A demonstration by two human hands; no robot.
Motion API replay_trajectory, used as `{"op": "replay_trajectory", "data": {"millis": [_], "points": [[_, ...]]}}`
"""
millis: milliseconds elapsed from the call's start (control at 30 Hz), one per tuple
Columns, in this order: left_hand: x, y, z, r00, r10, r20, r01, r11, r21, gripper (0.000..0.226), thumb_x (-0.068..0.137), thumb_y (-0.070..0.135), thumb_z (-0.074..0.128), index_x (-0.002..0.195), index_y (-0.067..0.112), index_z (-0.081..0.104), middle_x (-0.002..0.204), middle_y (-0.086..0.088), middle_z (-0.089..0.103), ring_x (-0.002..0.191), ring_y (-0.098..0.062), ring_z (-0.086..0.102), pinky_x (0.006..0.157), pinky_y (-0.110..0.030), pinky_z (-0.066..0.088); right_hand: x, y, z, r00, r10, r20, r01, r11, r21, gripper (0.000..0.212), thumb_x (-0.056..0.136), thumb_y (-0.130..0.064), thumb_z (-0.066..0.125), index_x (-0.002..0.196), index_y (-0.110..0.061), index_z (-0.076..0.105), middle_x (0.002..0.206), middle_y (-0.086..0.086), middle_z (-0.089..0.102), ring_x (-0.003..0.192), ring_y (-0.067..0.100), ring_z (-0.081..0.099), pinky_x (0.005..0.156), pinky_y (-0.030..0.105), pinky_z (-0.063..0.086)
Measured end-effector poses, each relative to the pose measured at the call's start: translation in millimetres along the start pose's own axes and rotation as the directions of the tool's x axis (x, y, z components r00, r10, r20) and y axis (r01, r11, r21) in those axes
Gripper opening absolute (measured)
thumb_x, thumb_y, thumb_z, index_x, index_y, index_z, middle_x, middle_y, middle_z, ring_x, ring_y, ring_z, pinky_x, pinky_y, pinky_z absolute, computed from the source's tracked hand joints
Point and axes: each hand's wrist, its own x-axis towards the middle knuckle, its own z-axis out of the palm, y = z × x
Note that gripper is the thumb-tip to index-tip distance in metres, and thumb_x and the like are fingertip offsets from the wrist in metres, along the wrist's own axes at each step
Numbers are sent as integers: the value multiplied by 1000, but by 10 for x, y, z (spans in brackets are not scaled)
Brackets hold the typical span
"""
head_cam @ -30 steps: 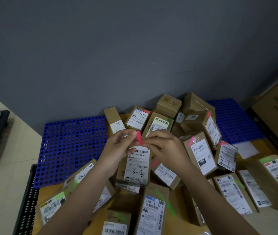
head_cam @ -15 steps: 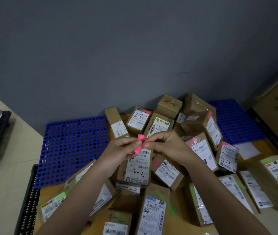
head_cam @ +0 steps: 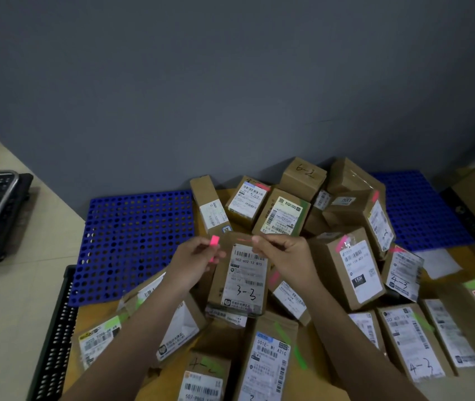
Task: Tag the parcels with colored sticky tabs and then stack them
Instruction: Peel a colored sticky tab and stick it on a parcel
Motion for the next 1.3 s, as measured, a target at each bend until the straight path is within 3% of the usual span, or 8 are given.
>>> {"op": "replay_trajectory", "data": {"millis": [233, 433, 600, 700, 933, 1167, 1300], "points": [[55, -58, 19, 999, 17, -45, -19, 999, -28, 9, 97, 16, 48, 98, 17, 57, 86, 7, 70, 80, -6, 62, 71, -19, 47, 217, 42, 197, 991, 133, -10, -130, 979, 159, 16, 82, -3, 70, 85, -19, 74, 82, -1, 75, 77, 10, 70, 70, 19, 53], [63, 32, 34, 995, 34, 98, -22, 991, -129, 21, 98, 12, 47, 110, 16, 62, 99, -1, 71, 89, -11, 67, 76, -21, 53, 175, -13, 152, 999, 26, 43, -35, 974, 223, 27, 81, 0, 69, 106, -10, 68, 85, 2, 74, 77, 14, 70, 72, 21, 54], [25, 147, 93, 985, 39, 167, 13, 954, -301, 19, 97, 10, 47, 108, 14, 63, 94, -3, 69, 81, -7, 68, 70, -18, 54, 119, -111, 67, 996, -79, 41, 70, 979, 192, 19, 81, 1, 69, 99, -5, 70, 86, 7, 74, 75, 14, 69, 68, 20, 53], [12, 211, 114, 984, 39, 176, 20, 946, -322, 16, 95, 11, 51, 105, 12, 64, 99, -6, 70, 86, -12, 70, 76, -22, 56, 107, -136, 18, 993, -97, 65, 83, 979, 184, 14, 82, 1, 69, 95, -5, 71, 85, 8, 73, 74, 12, 67, 67, 19, 52], [-35, 274, 101, 976, 39, 214, 24, 959, -281, 13, 90, 16, 58, 98, 13, 68, 96, -6, 74, 89, -20, 71, 77, -25, 58, 124, -167, -47, 980, -145, 135, 137, 988, 70, 13, 81, 1, 70, 86, -10, 71, 82, 1, 73, 79, 12, 69, 73, 20, 51], [-105, 294, 75, 973, 30, 229, 16, 981, -196, 10, 91, 17, 60, 96, 17, 68, 88, -2, 75, 85, -16, 72, 75, -23, 58, 138, -199, -25, 974, -174, 144, 183, 981, -57, 9, 80, -3, 73, 87, -8, 72, 83, 2, 72, 80, 12, 68, 77, 23, 53], [-133, 293, 54, 974, 37, 222, 2, 985, -174, 9, 90, 20, 61, 94, 18, 69, 87, -1, 75, 84, -14, 72, 74, -21, 58, 133, -222, -13, 970, -194, 148, 212, 970, -118, 11, 82, -6, 72, 86, -16, 72, 82, -3, 72, 80, 9, 68, 78, 23, 54]]}}
